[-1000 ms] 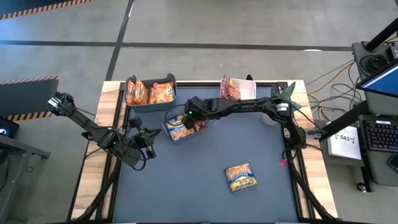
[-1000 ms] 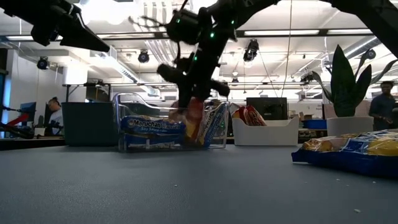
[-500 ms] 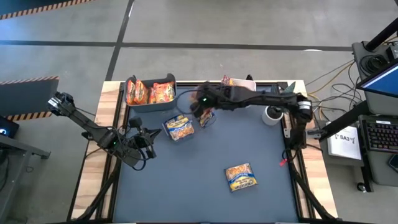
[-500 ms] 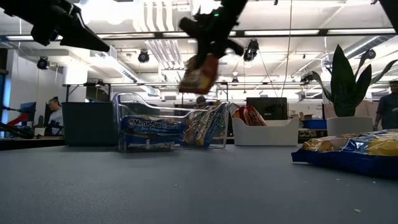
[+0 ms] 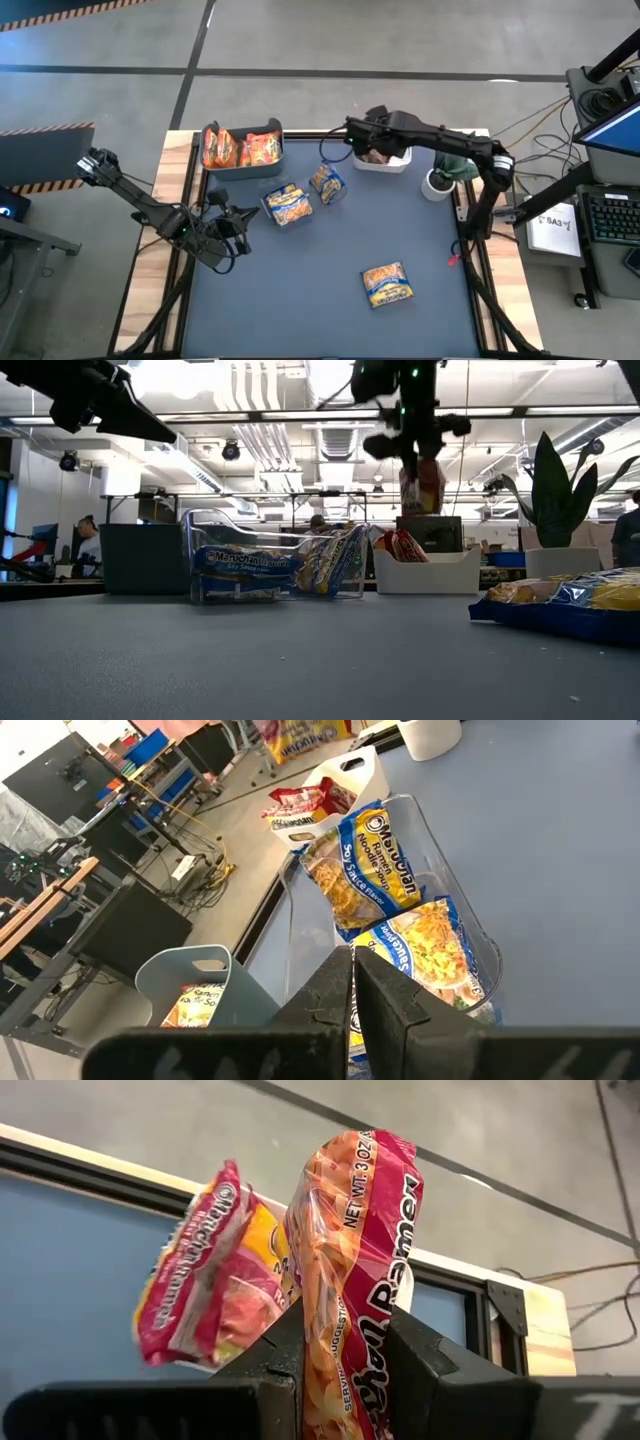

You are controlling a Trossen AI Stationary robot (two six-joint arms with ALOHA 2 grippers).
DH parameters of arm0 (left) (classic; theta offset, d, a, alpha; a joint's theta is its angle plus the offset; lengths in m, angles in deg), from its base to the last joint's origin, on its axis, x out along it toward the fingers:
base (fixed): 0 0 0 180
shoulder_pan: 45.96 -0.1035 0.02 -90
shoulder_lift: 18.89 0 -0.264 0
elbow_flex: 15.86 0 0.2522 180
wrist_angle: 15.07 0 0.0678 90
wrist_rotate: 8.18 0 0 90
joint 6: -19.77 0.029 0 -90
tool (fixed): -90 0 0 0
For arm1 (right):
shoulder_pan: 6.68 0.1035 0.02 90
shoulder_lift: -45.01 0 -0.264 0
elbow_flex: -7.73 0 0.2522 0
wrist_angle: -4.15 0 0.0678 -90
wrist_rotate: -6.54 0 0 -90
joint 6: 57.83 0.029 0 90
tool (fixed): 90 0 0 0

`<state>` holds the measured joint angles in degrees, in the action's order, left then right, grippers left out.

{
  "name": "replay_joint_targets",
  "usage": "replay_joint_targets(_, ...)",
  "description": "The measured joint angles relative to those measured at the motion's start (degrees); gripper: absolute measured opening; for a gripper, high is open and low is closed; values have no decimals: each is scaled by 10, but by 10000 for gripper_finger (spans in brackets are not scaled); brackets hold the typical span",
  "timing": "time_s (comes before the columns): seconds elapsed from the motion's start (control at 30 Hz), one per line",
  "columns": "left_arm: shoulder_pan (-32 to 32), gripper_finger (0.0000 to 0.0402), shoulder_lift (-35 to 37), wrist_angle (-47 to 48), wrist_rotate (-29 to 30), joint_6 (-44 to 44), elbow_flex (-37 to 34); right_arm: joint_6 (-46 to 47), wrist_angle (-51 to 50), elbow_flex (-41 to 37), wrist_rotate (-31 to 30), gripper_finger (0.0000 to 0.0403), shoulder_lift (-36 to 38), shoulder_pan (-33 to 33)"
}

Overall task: Sort Maruchan noodles
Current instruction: Put the red noodle pack into the white bin, then put the blue noodle pack into the white bin

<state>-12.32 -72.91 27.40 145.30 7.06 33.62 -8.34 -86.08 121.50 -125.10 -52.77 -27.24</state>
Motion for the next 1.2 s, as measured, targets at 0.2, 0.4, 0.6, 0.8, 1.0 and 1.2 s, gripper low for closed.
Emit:
replay_joint_targets(0.2, 0, 0, 0, 0, 0, 0, 0, 5, 5, 0, -5, 75, -44, -40)
replay_joint_targets(0.4, 0, 0, 0, 0, 0, 0, 0, 5, 7, -1, -5, 77, -95, -75)
replay_joint_targets(0.6, 0, 0, 0, 0, 0, 0, 0, 2, 10, -1, -4, 80, -128, -80)
replay_joint_targets(0.8, 0, 0, 0, 1, 0, 0, 0, 0, 24, -1, -4, 102, -150, -80)
replay_joint_targets(1.0, 0, 0, 0, 1, 0, 0, 0, -2, 31, -1, -5, 114, -160, -80)
replay_joint_targets(1.2, 0, 0, 0, 1, 0, 0, 0, -8, 31, 0, -4, 116, -157, -80)
